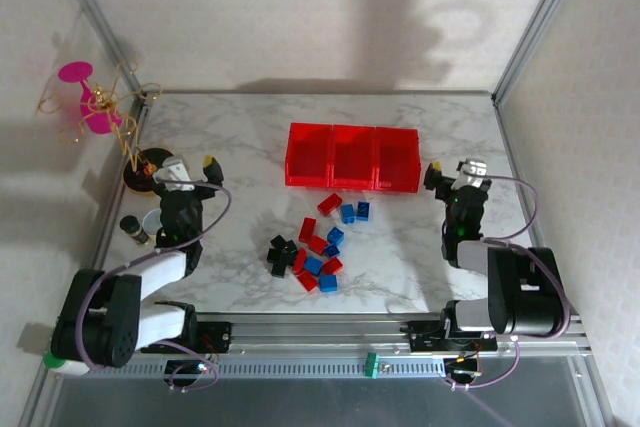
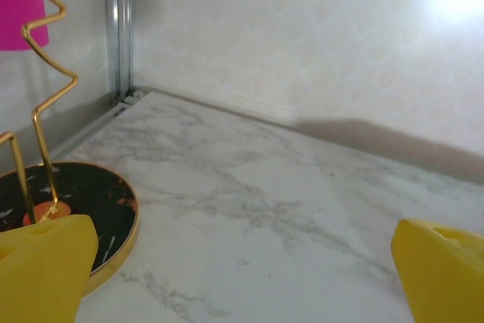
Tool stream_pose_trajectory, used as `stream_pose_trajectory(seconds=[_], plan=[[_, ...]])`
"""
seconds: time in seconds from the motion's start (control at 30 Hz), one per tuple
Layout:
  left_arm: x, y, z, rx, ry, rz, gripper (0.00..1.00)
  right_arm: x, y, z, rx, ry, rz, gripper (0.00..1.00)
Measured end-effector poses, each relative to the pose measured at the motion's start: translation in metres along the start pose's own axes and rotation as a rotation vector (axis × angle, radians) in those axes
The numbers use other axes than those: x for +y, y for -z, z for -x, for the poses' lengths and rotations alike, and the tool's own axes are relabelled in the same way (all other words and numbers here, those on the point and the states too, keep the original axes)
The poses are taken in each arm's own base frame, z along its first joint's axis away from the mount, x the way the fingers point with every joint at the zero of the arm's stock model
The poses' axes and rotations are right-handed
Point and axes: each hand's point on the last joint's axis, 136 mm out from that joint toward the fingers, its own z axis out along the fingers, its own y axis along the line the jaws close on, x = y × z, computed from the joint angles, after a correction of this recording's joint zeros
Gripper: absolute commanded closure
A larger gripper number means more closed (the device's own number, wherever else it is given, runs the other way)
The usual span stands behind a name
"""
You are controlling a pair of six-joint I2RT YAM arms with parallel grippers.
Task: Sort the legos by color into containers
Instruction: Pick up the lego from the center of the table.
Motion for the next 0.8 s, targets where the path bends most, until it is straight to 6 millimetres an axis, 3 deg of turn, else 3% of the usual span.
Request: stream_pose_trajectory(seconds=[0.2, 0.33, 0.43, 0.63, 0.8], plan=[[-0.008, 0.000, 0.028, -0.002, 0.143, -0.014, 0.01, -0.016, -0.004, 0.020, 0.071, -0.174, -0.133, 0.01], [-0.006, 0.003, 0.030, 0.021, 0.281, 0.001, 0.01, -0.015, 0.001, 0.006, 0.169, -0.242, -0.146, 0.01], [-0.004, 0.005, 0.023, 0.056, 0.362, 0.010, 0.01, -0.012, 0.007, -0.016, 0.274, -0.267, -0.154, 0.01], [-0.025, 0.013, -0.003, 0.192, 0.422, -0.047, 0.01, 0.029, 0.024, -0.041, 0.449, -0.220, -0.080, 0.01], [-0.088, 0.034, -0.021, 0.351, 0.380, -0.206, 0.01, 0.070, 0.046, -0.050, 0.555, -0.162, 0.005, 0.01]])
